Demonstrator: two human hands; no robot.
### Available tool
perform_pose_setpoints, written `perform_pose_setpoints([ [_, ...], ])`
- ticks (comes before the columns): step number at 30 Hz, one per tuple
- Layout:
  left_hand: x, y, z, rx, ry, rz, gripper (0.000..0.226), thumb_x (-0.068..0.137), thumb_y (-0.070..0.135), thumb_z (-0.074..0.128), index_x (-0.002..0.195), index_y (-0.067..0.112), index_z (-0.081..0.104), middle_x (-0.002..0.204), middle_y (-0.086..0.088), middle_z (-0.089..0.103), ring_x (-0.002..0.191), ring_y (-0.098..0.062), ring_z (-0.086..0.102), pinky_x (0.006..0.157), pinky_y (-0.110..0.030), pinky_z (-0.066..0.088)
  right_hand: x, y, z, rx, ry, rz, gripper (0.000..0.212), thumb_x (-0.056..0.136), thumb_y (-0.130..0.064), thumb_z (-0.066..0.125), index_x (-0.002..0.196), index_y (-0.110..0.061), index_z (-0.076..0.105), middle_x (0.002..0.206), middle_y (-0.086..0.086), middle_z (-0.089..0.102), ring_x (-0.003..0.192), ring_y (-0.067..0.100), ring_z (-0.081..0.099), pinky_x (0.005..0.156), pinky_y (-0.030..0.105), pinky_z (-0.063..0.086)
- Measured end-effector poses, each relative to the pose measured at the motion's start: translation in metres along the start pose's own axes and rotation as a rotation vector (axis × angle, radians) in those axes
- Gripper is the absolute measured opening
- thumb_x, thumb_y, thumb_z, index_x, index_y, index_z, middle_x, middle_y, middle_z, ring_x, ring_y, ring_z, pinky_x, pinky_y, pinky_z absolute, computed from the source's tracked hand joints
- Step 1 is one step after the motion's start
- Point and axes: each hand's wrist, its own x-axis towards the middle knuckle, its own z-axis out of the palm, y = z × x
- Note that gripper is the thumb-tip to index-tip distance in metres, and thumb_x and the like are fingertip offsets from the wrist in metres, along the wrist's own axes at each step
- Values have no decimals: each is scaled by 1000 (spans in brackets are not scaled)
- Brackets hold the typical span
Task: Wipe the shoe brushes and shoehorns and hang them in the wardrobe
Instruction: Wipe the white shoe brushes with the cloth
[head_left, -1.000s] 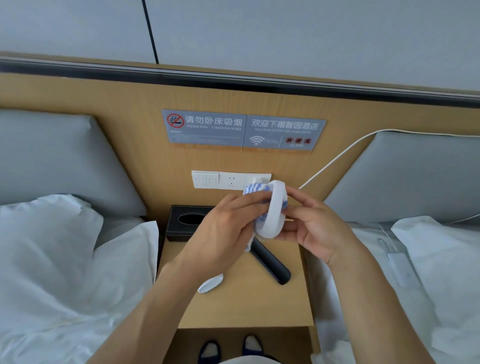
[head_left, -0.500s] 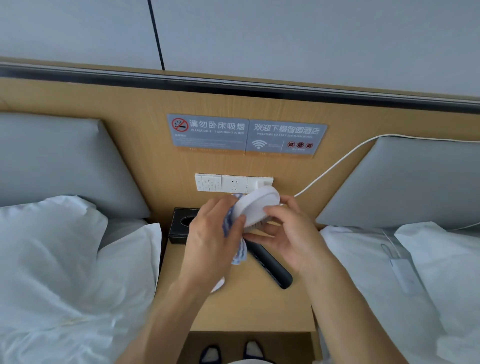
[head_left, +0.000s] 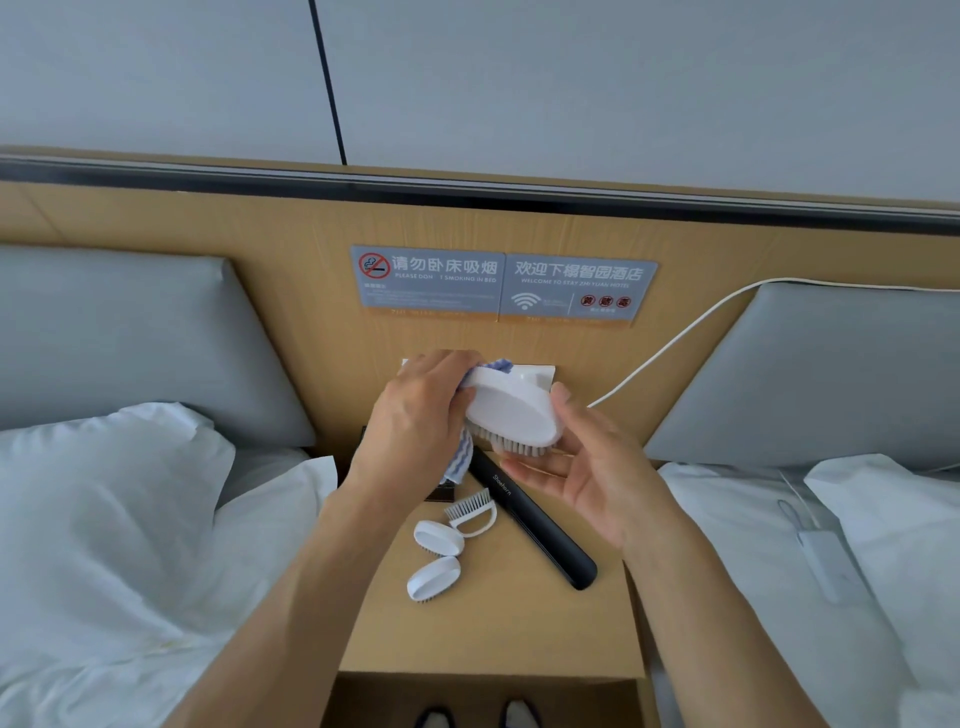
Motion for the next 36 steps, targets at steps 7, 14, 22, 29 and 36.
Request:
perform_pose_setpoints([
  [7, -4, 26, 6, -12, 148, -73, 31, 86, -9, 58, 109, 6, 73, 90, -5, 73, 77, -22, 54, 65, -30, 41, -7, 3, 0, -89, -147, -23, 65, 73, -23, 80, 131, -8, 56, 125, 26, 64, 113, 48, 63, 80, 51, 60],
  [14, -25, 51, 19, 15, 170, -117, 21, 90, -6, 52, 103, 1, 68, 74, 6, 47, 66, -22, 43, 58, -25, 32, -11, 0, -8, -162, -198, -66, 58, 77, -20, 75, 132, -15, 59, 115, 17, 71, 96, 30, 72, 75, 40, 60],
  [22, -32, 58, 15, -76, -55, 101, 41, 91, -4, 48, 120, 17, 69, 127, 11, 64, 92, -21, 53, 80, -26, 46, -13, -6, -26, -235, -202, -133, 53, 84, -18, 67, 136, -23, 58, 115, 12, 72, 99, 25, 71, 82, 42, 59],
  [29, -33, 45, 3, -210, -165, 241, 40, 87, -9, 44, 105, 11, 73, 117, 12, 68, 96, -22, 56, 84, -33, 48, -20, -18, -37, -318, -258, -155, 65, 75, -21, 75, 135, -37, 58, 123, 21, 67, 105, 33, 69, 88, 45, 58],
  [36, -19, 48, 4, -56, -104, 279, 43, 92, -5, 46, 123, 14, 68, 130, 10, 62, 87, -24, 49, 82, -32, 45, -16, -20, -28, -338, -245, -186, 59, 76, -17, 74, 131, -35, 61, 109, 8, 73, 99, 26, 70, 84, 40, 57],
])
